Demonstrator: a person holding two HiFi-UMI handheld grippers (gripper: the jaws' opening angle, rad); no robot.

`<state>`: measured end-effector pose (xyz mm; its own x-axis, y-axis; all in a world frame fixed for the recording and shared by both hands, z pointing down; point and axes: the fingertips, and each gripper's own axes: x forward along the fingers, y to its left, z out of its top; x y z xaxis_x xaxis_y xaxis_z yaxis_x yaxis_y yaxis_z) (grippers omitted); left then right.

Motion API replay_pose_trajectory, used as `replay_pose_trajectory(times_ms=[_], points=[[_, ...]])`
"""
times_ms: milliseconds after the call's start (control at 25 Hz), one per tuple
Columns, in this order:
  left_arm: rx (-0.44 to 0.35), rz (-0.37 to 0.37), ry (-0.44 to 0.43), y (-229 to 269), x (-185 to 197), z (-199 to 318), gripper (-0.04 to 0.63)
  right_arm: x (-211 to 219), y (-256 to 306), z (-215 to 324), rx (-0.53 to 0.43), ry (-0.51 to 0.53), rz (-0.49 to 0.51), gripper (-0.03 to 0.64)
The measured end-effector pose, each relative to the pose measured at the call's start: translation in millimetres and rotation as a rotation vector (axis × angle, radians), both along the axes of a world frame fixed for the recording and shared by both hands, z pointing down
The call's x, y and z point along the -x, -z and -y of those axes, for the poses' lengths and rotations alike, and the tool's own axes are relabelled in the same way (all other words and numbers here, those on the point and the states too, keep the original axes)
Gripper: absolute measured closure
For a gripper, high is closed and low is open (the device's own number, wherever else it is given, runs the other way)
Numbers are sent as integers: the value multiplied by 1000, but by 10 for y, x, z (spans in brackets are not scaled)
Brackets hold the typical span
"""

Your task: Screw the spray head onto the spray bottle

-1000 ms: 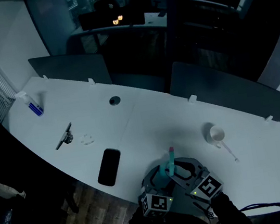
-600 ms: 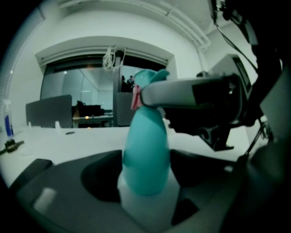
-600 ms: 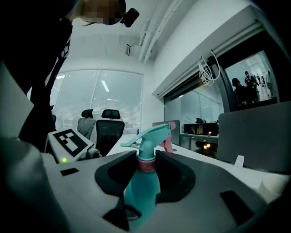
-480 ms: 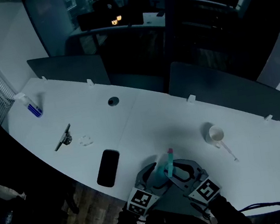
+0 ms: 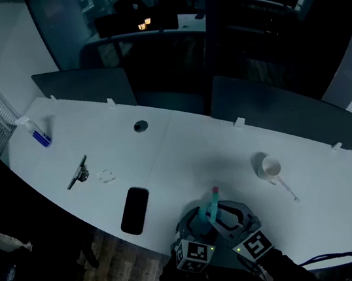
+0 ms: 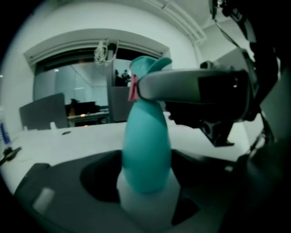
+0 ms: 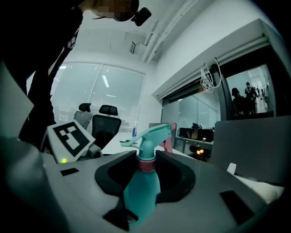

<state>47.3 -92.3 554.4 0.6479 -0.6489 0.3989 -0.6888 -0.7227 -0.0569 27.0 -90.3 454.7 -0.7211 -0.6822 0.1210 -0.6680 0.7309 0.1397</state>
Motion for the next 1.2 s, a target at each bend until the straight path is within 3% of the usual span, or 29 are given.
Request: replay_pose_trajectory(times_ms=[80,160,320,400,480,560,680,760,840,920,1040,1120,1200], points=[[-3,-18,147,4,7,-11,250,4,-3,-8,7,-11,15,486],[-5,-32,134,-46,17,-31,249,7,-12,-12,23,1,21,486],[35,-75,-187,2,60,-17,196,30,-13,-35,46,69,19,486],[72,-58,-337,51,8,-19,193,24,-9,-24,48,92,9,485],[65,-38,-370,75,-26,-25,253,16,-8,-6,38,86,0,485],[31,-61,-265,97,-24,-22,256,4,-5,-6,30,59,12,485],[-38,-107,27,131,13,-15,256,2,-8,-22,16,17,26,486],[-68,-87,191,123,18,-23,258,1,2,-29,15,-1,35,486],[-70,-58,213,105,-9,-39,256,-28,4,-27,21,-11,39,486],[-78,-58,114,94,-7,-45,255,-38,-4,-24,24,2,27,485],[-66,-69,-120,118,41,-66,229,-1,-8,-29,29,45,14,485],[26,-51,-293,64,41,-80,229,1,-5,-24,44,73,26,485],[107,-47,-403,17,14,-61,229,-1,-3,-14,55,100,37,485]])
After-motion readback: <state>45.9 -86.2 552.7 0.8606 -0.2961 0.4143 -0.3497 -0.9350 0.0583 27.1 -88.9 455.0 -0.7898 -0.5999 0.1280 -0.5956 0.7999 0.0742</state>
